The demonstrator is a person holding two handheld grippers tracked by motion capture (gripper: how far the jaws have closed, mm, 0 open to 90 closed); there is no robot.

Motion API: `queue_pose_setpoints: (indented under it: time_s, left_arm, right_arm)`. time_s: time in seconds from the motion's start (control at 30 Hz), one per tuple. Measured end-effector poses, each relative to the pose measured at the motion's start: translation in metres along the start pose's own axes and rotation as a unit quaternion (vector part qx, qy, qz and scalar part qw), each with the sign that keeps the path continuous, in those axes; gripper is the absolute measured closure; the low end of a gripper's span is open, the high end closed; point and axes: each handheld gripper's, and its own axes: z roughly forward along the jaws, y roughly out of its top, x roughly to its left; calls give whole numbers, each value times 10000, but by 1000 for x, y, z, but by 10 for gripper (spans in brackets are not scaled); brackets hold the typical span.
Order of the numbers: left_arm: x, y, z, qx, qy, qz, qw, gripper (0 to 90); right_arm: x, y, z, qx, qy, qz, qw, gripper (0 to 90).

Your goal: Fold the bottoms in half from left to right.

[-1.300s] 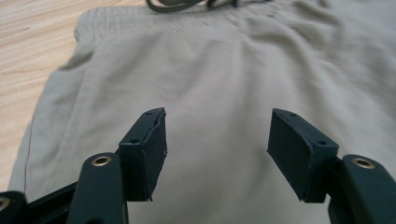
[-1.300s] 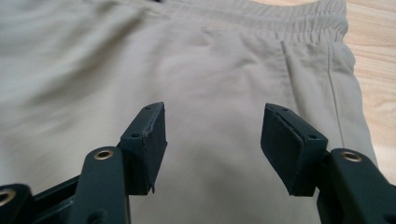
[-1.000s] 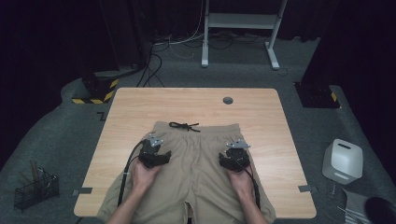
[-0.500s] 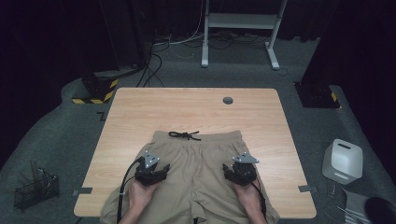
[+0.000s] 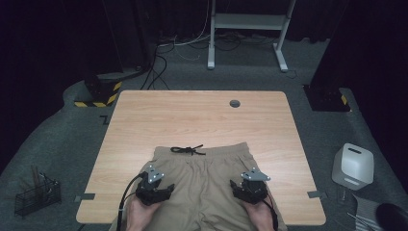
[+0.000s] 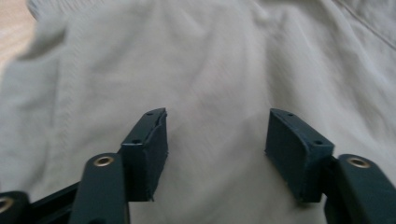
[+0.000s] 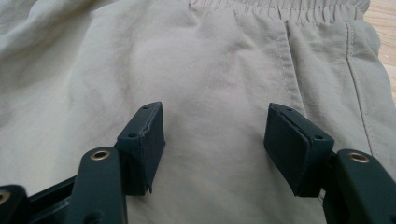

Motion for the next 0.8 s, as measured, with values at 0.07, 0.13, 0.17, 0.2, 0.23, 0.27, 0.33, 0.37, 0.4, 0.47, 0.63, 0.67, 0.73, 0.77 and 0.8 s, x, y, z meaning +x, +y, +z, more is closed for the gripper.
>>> queue_pose_setpoints:
  time_s: [0.07,0.13,0.17,0.2,0.23,0.27,0.33,0.37,0.4,0.47,0.63,0.67,0.73,0.77,0.8]
  left_arm:
    - [10,9,0,-102,-39,-165,9998,359]
    - [20,18,-1,-256,-18,-298,9992,347]
    - [25,23,0,-297,7,-352,9989,342]
    - [32,28,2,-309,54,-384,9988,332]
    - [36,31,4,-288,60,-440,9986,327]
    - [41,34,6,-274,53,-503,9983,324]
    - [49,37,10,-310,81,-567,9979,328]
    - [53,38,12,-311,112,-543,9980,348]
    - [56,39,15,-331,164,-504,9980,363]
    - [61,39,19,-296,270,-536,9978,401]
    - [71,38,24,-312,469,-661,9962,401]
    - [72,37,25,-286,461,-659,9964,400]
    - [73,36,29,-175,525,-550,9970,396]
    - [73,36,31,-103,565,-479,9972,393]
    - [73,36,34,-20,601,-418,9973,388]
  right_arm:
    - [0,0,0,-1,-1,-2,10000,380]
    - [0,0,0,-2,-1,-3,10000,380]
    - [0,0,0,-2,-1,-5,10000,380]
    - [0,0,0,-2,-1,-7,10000,380]
    - [0,0,0,-1,-2,-2,10000,380]
    - [0,0,0,0,-2,-3,10000,380]
    - [0,0,0,-1,-3,0,10000,380]
    - [0,0,0,0,-2,0,10000,380]
    - [0,0,0,-1,-3,-1,10000,380]
    - [0,0,0,-1,-2,-2,10000,380]
    - [0,0,0,1,1,-1,10000,380]
    - [0,0,0,0,1,-3,10000,380]
    - [0,0,0,0,-4,-4,10000,380]
    - [0,0,0,0,-3,-2,10000,380]
    - [0,0,0,0,-6,2,10000,380]
